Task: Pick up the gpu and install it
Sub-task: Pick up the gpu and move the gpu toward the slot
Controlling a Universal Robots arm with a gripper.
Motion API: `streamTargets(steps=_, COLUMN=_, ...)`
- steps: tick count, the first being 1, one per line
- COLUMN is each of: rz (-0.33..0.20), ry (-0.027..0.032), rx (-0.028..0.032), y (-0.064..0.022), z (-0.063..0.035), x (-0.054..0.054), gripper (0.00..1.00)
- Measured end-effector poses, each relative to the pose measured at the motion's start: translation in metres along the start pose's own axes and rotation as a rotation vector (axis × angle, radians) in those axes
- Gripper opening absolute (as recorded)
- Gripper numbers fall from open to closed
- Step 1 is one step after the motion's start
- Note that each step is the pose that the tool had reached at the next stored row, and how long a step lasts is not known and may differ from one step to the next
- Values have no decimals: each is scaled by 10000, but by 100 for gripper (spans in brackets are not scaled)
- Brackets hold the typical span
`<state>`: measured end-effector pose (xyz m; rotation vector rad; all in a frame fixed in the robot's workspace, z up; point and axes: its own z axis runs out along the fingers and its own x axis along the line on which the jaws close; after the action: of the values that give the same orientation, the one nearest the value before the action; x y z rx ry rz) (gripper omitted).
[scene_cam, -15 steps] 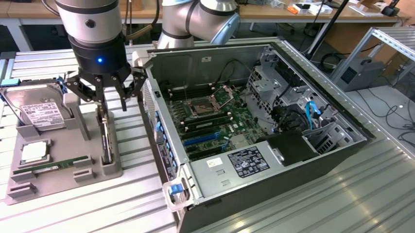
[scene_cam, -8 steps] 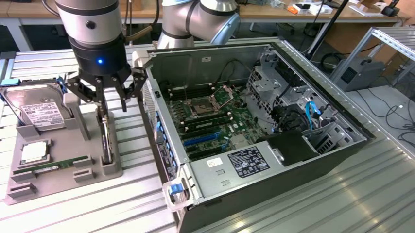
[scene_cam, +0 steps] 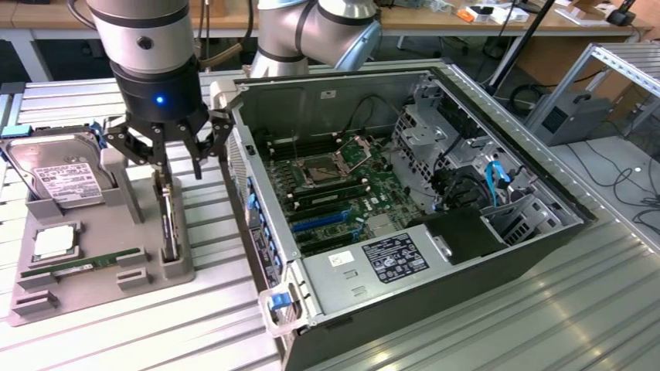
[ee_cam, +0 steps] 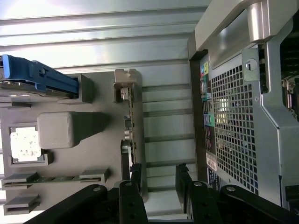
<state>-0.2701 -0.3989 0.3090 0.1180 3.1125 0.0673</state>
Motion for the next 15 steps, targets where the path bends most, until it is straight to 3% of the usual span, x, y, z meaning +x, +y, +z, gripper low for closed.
streamTargets(steps=12, rz=1, ry=0, rx=3, y=-2, z=46, x=2, gripper=42)
streamTargets(steps=15, rz=-1, ry=-5, rx=45, y=-2, z=51, x=2, gripper=42)
